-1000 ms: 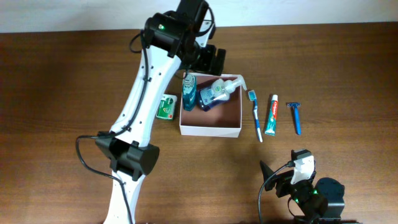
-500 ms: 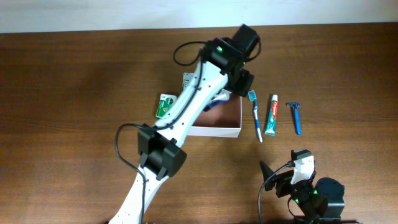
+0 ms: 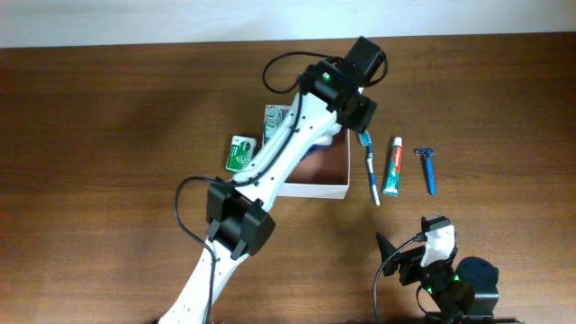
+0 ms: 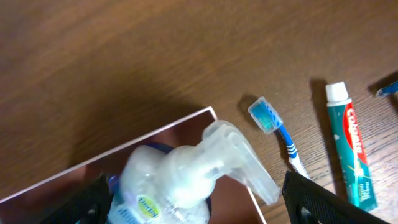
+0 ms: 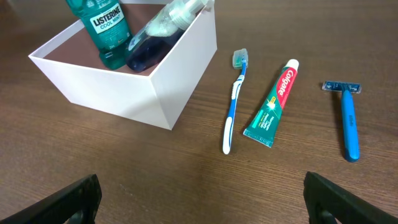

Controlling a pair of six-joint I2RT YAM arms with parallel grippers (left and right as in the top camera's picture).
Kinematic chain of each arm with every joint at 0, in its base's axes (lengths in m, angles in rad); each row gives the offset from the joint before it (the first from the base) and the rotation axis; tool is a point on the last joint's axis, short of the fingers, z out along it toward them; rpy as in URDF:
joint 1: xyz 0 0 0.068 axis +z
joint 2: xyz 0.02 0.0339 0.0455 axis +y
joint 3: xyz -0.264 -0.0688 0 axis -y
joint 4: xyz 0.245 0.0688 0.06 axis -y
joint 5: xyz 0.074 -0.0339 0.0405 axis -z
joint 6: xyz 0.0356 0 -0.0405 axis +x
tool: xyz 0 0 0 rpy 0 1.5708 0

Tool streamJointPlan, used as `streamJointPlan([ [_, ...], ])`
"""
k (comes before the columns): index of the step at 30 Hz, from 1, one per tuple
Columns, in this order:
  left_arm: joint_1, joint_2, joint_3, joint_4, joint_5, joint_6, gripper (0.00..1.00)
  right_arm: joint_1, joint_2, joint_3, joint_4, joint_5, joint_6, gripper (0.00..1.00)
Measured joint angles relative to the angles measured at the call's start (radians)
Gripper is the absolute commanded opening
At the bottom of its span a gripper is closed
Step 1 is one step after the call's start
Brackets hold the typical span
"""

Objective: Pack container

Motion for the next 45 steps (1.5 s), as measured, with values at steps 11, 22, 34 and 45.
streamJointPlan([
  [11, -0.032, 0.045, -0.002, 0.039, 0.0, 0.045, 0.84, 0.0, 0.0, 0.0, 0.0, 0.0, 0.0, 0.99],
  [22, -0.031, 0.082, -0.002, 0.047, -0.007, 0.086, 0.59, 0.0, 0.0, 0.0, 0.0, 0.0, 0.001, 0.99],
  [34, -0.031, 0.081, 0.035, 0.029, -0.014, 0.109, 0.33, 0.0, 0.0, 0.0, 0.0, 0.0, 0.001, 0.99],
  [45, -0.033, 0.08, 0.042, 0.01, -0.018, 0.109, 0.42, 0.0, 0.0, 0.0, 0.0, 0.0, 0.0, 0.99],
])
